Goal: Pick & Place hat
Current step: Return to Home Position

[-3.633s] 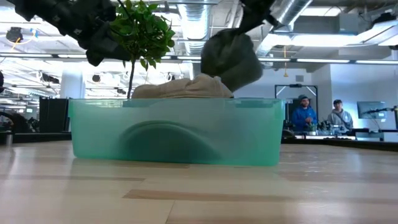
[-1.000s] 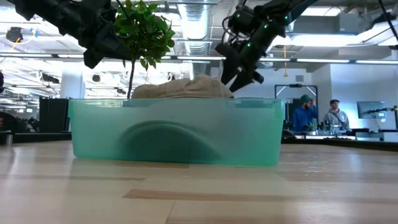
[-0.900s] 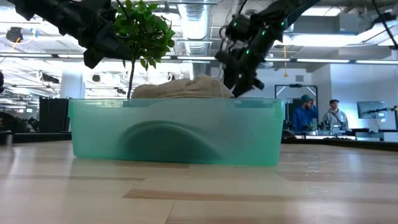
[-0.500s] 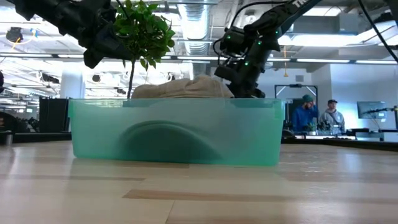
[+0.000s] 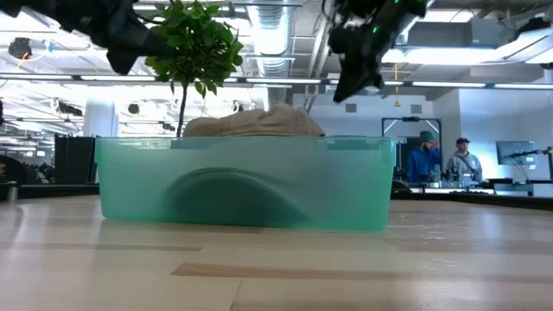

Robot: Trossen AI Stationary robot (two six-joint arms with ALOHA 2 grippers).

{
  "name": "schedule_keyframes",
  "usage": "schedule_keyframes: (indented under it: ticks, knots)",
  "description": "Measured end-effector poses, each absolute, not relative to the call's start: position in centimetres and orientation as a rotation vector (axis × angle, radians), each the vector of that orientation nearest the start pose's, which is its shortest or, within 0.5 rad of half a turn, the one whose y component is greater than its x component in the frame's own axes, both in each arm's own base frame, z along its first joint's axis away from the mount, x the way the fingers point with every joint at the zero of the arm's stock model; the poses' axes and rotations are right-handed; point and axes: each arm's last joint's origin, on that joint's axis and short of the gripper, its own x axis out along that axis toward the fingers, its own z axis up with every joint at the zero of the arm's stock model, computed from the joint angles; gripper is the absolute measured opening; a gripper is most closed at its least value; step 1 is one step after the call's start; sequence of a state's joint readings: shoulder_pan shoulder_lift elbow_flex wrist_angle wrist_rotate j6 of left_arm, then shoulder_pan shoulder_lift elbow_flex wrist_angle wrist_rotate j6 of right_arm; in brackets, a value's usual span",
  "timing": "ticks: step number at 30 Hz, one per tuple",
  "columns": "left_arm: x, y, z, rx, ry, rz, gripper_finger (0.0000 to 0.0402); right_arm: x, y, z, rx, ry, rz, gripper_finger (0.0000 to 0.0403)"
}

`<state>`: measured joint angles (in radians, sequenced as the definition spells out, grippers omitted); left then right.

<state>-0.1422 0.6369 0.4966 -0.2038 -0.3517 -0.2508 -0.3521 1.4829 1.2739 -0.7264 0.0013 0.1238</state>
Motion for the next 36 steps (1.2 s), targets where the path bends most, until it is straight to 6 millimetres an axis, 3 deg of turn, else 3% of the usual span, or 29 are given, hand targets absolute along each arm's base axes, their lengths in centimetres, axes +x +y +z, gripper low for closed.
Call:
schedule_keyframes:
  ticks: [8,14,19,25,36]
  knots:
    - [13.7,-1.5,20.3,-0.139,0.173,0.116,0.0000,27.5,-5.8,32.6,0.218,0.836,-0.254,0.0001]
    - [12.4,-1.0,17.9,-0.129,0.087,0.019,0.0000,27.1,-2.7,33.6,0.255,0.795,-0.217,0.0000]
    - [11.1,-0.5,16.9,-0.131,0.003,-0.015,0.0000,27.0,-0.8,33.8,0.280,0.772,-0.278,0.0000]
    - [9.7,0.0,17.0,-0.070,-0.039,-0.010,0.0000,26.7,1.3,33.7,0.312,0.792,-0.236,0.0000]
    - [9.6,0.0,17.4,-0.066,-0.058,-0.052,0.0000,25.7,5.5,33.4,0.232,0.816,-0.254,0.0000]
